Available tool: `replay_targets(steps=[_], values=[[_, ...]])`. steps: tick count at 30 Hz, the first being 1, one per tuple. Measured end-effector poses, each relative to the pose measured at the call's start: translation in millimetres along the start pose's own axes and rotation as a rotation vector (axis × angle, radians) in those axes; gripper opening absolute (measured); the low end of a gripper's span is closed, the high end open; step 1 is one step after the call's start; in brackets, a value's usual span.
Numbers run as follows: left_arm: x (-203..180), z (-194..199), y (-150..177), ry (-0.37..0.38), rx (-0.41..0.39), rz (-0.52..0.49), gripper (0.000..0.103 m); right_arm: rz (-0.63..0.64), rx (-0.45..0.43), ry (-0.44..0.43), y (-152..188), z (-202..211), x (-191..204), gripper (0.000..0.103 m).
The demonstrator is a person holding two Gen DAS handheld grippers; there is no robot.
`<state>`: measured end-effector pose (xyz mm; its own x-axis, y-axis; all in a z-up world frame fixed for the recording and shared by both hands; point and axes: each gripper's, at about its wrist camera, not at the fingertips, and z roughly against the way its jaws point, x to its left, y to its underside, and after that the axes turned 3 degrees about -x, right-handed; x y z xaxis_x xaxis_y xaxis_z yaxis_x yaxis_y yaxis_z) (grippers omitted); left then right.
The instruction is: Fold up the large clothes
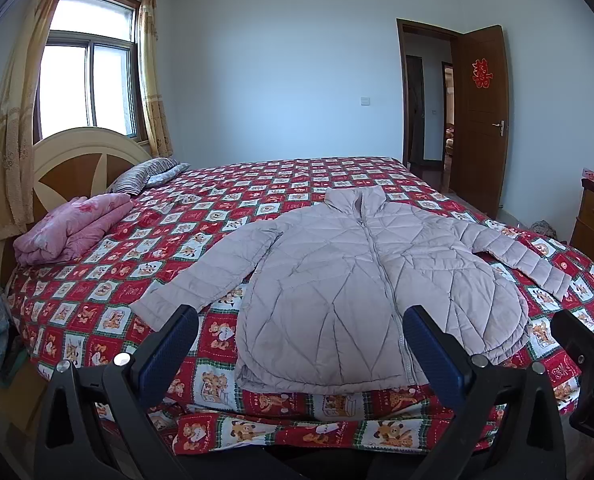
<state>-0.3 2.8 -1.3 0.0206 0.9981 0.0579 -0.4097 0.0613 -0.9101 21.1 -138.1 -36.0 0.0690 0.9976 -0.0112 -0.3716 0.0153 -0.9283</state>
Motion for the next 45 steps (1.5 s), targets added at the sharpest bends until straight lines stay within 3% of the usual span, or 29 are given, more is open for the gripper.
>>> replay_targets(steps=[45], values=[[0.1,-1.4,-1.2,0.006,-0.002,0.022,0.102,0.000,0.010,-0.019,4.5,-2.1,4.5,0.103]])
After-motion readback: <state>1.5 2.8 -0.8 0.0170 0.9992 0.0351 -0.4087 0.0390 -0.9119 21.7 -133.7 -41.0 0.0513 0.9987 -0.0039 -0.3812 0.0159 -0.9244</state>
